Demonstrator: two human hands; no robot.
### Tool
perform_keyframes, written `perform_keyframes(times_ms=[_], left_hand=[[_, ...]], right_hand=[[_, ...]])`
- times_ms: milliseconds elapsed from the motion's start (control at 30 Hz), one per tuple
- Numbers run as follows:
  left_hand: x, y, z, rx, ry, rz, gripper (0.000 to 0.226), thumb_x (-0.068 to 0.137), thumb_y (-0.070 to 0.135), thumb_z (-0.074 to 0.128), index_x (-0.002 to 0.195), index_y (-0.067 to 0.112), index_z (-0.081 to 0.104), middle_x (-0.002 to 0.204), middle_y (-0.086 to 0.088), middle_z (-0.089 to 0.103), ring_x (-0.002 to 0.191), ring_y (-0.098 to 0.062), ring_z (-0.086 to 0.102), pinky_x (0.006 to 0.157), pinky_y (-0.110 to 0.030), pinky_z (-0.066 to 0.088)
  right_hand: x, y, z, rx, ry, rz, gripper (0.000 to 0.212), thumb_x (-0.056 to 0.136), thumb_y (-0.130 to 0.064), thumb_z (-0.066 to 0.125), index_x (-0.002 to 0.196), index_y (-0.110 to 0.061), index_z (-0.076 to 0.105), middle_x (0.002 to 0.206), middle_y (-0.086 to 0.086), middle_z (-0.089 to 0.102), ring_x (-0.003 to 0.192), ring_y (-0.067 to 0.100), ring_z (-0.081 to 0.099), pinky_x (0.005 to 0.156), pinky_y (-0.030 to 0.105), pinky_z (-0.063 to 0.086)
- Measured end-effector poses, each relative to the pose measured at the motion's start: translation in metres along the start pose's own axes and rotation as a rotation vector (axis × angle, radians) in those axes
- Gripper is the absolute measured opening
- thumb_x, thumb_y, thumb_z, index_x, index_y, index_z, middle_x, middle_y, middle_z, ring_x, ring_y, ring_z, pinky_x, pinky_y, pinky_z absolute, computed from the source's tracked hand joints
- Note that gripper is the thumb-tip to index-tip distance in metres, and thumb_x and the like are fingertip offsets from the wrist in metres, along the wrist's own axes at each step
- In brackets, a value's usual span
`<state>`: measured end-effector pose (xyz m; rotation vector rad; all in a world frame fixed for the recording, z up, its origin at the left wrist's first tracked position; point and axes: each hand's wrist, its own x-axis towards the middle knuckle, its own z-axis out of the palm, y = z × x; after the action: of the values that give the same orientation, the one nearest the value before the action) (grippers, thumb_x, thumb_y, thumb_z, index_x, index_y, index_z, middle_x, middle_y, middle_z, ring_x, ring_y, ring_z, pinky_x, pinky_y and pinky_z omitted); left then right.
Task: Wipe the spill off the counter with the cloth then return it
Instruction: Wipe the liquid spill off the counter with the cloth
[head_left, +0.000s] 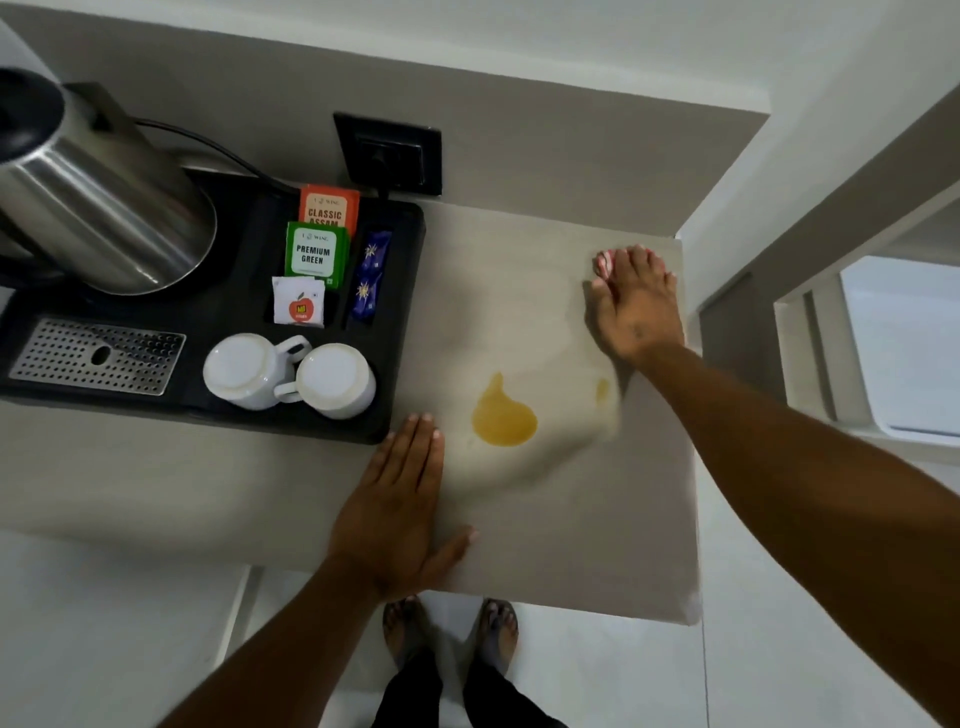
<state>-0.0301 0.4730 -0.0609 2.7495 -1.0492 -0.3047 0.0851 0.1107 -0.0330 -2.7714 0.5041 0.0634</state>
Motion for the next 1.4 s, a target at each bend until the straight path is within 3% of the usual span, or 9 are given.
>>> perform_keyframes(times_ms=[267,467,633,767,867,1000,1200,1300,1400], left_hand=[[-0.001,0.002,-0.005,-0.01,-0.037,-0.013,0.106,0.092,0.075,0.038,0.161,0.0,0.007,0.171,-0.02,0.003,0.159,-0.031,-0.005,0.129,-0.049,0.011],[-0.001,0.002,-0.003,0.003,-0.002,-0.006,0.108,0.093,0.075,0.043,0.16,-0.001,0.007,0.17,-0.021,0.003,0.159,-0.032,-0.005,0.128,-0.047,0.008],[0.001,0.002,-0.004,-0.023,-0.028,-0.016,0.107,0.092,0.073,0.042,0.161,0.0,0.006,0.171,-0.02,0.003,0.159,-0.031,-0.005,0.128,-0.051,0.014],[0.0,0.002,-0.005,-0.041,-0.037,-0.013,0.107,0.092,0.075,0.038,0.161,0.0,0.005,0.171,-0.019,0.001,0.159,-0.031,-0.007,0.13,-0.049,0.009],[0.0,0.002,-0.006,-0.037,-0.044,-0.02,0.108,0.091,0.075,0.038,0.161,0.0,0.004,0.171,-0.02,0.001,0.159,-0.031,-0.007,0.129,-0.05,0.01],[0.0,0.001,-0.005,-0.012,-0.025,-0.01,0.108,0.092,0.076,0.038,0.16,-0.003,0.008,0.17,-0.024,0.006,0.159,-0.034,-0.004,0.128,-0.052,0.013],[0.001,-0.001,0.002,0.001,0.027,0.001,0.107,0.092,0.076,0.039,0.159,-0.002,0.011,0.17,-0.024,0.01,0.159,-0.033,-0.002,0.128,-0.051,0.014],[0.0,-0.001,0.003,0.007,0.005,-0.001,0.107,0.092,0.075,0.04,0.16,-0.001,0.008,0.171,-0.022,0.007,0.159,-0.032,-0.005,0.129,-0.05,0.011],[0.0,-0.001,0.002,0.007,0.003,-0.002,0.107,0.093,0.075,0.039,0.16,-0.001,0.006,0.171,-0.022,0.005,0.159,-0.032,-0.006,0.129,-0.049,0.009]], right_hand=[[-0.005,-0.098,0.034,-0.005,-0.076,-0.29,0.058,0.1,-0.048,0.032,0.15,-0.019,0.035,0.162,0.013,0.028,0.152,0.037,0.011,0.124,0.049,0.009],[-0.051,-0.038,0.014,0.035,-0.05,-0.38,0.05,0.103,-0.037,0.027,0.147,-0.023,0.046,0.159,0.006,0.039,0.152,0.029,0.022,0.122,0.049,0.019],[0.005,-0.03,-0.001,-0.033,-0.012,-0.327,0.037,0.102,-0.03,0.037,0.132,-0.018,0.055,0.14,0.014,0.053,0.133,0.041,0.042,0.107,0.046,0.033],[0.028,-0.078,0.018,0.028,-0.033,-0.389,0.037,0.103,-0.028,0.044,0.135,-0.019,0.059,0.15,0.012,0.05,0.142,0.036,0.035,0.117,0.045,0.024],[0.004,-0.11,0.034,0.062,-0.15,-0.601,0.042,0.096,-0.01,0.05,0.136,-0.017,0.059,0.153,0.009,0.047,0.148,0.034,0.029,0.122,0.052,0.018],[-0.066,-0.083,0.029,0.058,-0.225,-0.748,0.048,0.09,0.002,0.053,0.136,-0.01,0.058,0.151,0.017,0.045,0.148,0.039,0.027,0.123,0.054,0.014],[-0.063,0.011,-0.005,0.093,-0.092,-0.404,0.048,0.091,-0.002,0.046,0.137,-0.007,0.056,0.15,0.022,0.047,0.144,0.045,0.032,0.12,0.059,0.023],[-0.027,-0.017,0.003,0.098,-0.046,-0.284,0.049,0.091,0.003,0.051,0.138,-0.009,0.056,0.151,0.02,0.047,0.146,0.043,0.031,0.121,0.048,0.016],[-0.023,-0.065,0.019,0.128,-0.062,-0.386,0.048,0.089,0.002,0.052,0.132,-0.016,0.063,0.147,0.018,0.052,0.144,0.041,0.035,0.121,0.047,0.018]])
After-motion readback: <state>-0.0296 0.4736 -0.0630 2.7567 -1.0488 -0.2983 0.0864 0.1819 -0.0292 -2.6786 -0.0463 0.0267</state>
